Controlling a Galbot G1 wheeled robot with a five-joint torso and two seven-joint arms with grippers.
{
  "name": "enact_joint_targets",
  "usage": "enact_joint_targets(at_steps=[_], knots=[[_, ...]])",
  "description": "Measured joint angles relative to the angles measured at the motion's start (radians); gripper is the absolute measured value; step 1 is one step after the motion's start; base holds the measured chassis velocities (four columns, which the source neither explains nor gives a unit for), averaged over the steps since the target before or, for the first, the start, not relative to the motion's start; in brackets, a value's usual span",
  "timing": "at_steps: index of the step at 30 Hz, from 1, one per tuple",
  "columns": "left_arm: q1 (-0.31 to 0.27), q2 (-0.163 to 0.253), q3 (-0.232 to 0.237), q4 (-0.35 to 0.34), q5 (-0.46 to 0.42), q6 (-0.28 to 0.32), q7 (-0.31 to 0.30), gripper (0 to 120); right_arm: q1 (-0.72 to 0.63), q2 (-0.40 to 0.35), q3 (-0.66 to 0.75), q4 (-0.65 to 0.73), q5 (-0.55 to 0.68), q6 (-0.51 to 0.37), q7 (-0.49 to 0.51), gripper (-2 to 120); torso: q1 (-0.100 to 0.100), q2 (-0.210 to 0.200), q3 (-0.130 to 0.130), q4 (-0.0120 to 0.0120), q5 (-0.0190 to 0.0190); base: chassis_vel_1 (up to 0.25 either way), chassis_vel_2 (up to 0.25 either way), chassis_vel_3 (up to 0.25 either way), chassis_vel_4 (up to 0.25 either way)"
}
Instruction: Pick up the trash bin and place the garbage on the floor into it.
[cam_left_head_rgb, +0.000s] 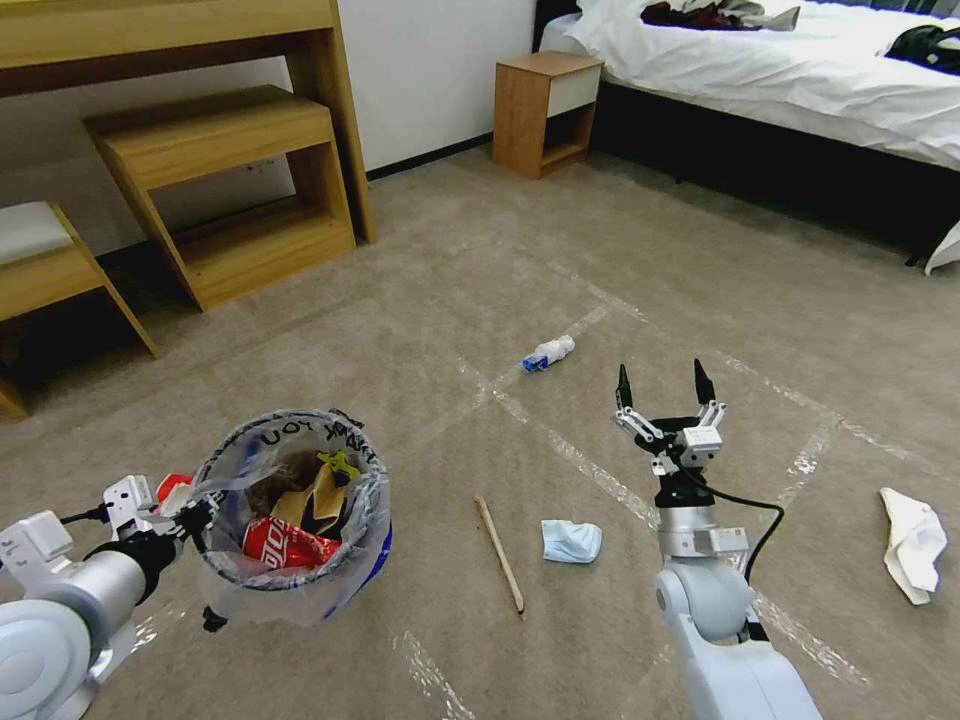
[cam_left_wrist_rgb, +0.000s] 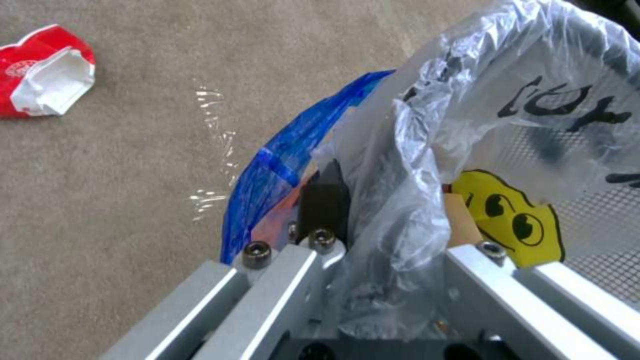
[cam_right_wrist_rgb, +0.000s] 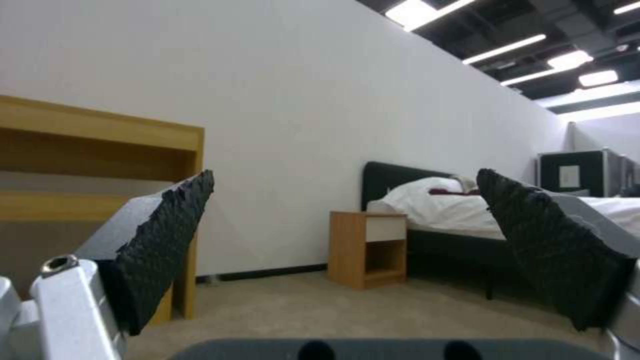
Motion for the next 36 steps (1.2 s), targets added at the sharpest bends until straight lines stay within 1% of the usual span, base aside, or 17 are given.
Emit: enact_joint_targets(at_steps=[2,3,6,7,11,12,14,15,17,19,22,23,26,31,34,35,36], knots=[[0.003,0.000,-0.007,0.001,-0.002,-0.001,0.000,0,0.048,-0.039,-0.054,-0.019,0.003,-0.041,0.034,100,0.000,0.000,0.000,0.0002,0.0000,0.000,0.000,0.000,0.000],[0.003,0.000,-0.007,0.001,-0.002,-0.001,0.000,0,0.048,-0.039,-0.054,-0.019,0.003,-0.041,0.034,100,0.000,0.000,0.000,0.0002,0.0000,0.000,0.000,0.000,0.000],[0.006,-0.003,-0.014,0.000,-0.003,-0.002,-0.001,0,0.130,-0.116,-0.130,-0.063,0.039,-0.087,0.048,100,0.000,0.000,0.000,0.0004,0.0002,0.000,0.000,0.000,0.000],[0.006,-0.003,-0.014,0.000,-0.003,-0.002,-0.001,0,0.130,-0.116,-0.130,-0.063,0.039,-0.087,0.048,100,0.000,0.000,0.000,0.0004,0.0002,0.000,0.000,0.000,0.000],[0.007,-0.013,-0.017,-0.002,-0.002,-0.008,0.001,0,0.221,-0.267,-0.244,-0.117,0.176,-0.162,-0.008,100,0.000,0.000,0.000,0.0001,0.0000,0.000,0.000,0.000,0.000],[0.007,-0.013,-0.017,-0.002,-0.002,-0.008,0.001,0,0.221,-0.267,-0.244,-0.117,0.176,-0.162,-0.008,100,0.000,0.000,0.000,0.0001,0.0000,0.000,0.000,0.000,0.000],[0.007,-0.014,-0.021,-0.002,-0.002,-0.011,0.002,0,0.264,-0.319,-0.320,-0.148,0.240,-0.189,-0.018,100,0.000,0.000,0.000,0.0000,-0.0001,0.000,0.000,0.000,0.000],[0.007,-0.014,-0.021,-0.002,-0.002,-0.011,0.002,0,0.264,-0.319,-0.320,-0.148,0.240,-0.189,-0.018,100,0.000,0.000,0.000,0.0000,-0.0001,0.000,0.000,0.000,0.000],[0.007,-0.014,-0.026,-0.002,-0.002,-0.011,0.002,0,0.312,-0.356,-0.418,-0.175,0.318,-0.237,-0.022,100,0.000,0.000,0.000,0.0003,0.0001,0.000,0.000,0.000,0.000],[0.007,-0.014,-0.027,-0.002,-0.002,-0.011,0.002,0,0.327,-0.364,-0.447,-0.180,0.346,-0.258,-0.022,100,0.000,0.000,0.000,0.0003,0.0001,0.000,0.000,0.000,0.000],[0.010,-0.011,-0.033,-0.002,-0.002,-0.011,0.002,0,0.399,-0.382,-0.577,-0.202,0.457,-0.320,-0.041,100,0.000,0.000,0.000,0.0003,0.0001,0.000,0.000,0.000,0.000],[0.010,-0.011,-0.033,-0.002,-0.002,-0.011,0.002,0,0.399,-0.382,-0.577,-0.202,0.457,-0.320,-0.041,100,0.000,0.000,0.000,0.0003,0.0001,0.000,0.000,0.000,0.000],[0.013,-0.008,-0.040,-0.002,-0.002,-0.012,0.002,0,0.470,-0.390,-0.679,-0.219,0.559,-0.371,-0.076,100,0.000,0.000,0.000,0.0002,-0.0001,0.000,0.000,0.000,0.000],[0.020,-0.007,-0.041,-0.008,-0.003,-0.012,0.002,0,0.526,-0.389,-0.772,-0.239,0.617,-0.407,-0.074,100,0.000,0.000,0.000,0.0003,-0.0002,0.000,0.000,0.000,0.000],[0.022,-0.006,-0.041,-0.013,-0.003,-0.012,0.001,0,0.550,-0.392,-0.848,-0.232,0.688,-0.468,-0.013,100,0.000,0.000,0.000,0.0003,-0.0002,0.000,0.000,0.000,0.000],[0.022,-0.006,-0.041,-0.013,-0.003,-0.012,0.001,0,0.550,-0.392,-0.848,-0.232,0.688,-0.468,-0.013,100,0.000,0.000,0.000,0.0003,-0.0002,0.000,0.000,0.000,0.000],[0.023,-0.006,-0.040,-0.013,-0.002,-0.012,0.000,0,0.552,-0.393,-0.866,-0.222,0.710,-0.499,0.016,100,0.000,0.000,0.000,0.0003,-0.0001,0.000,0.000,0.000,0.000]])
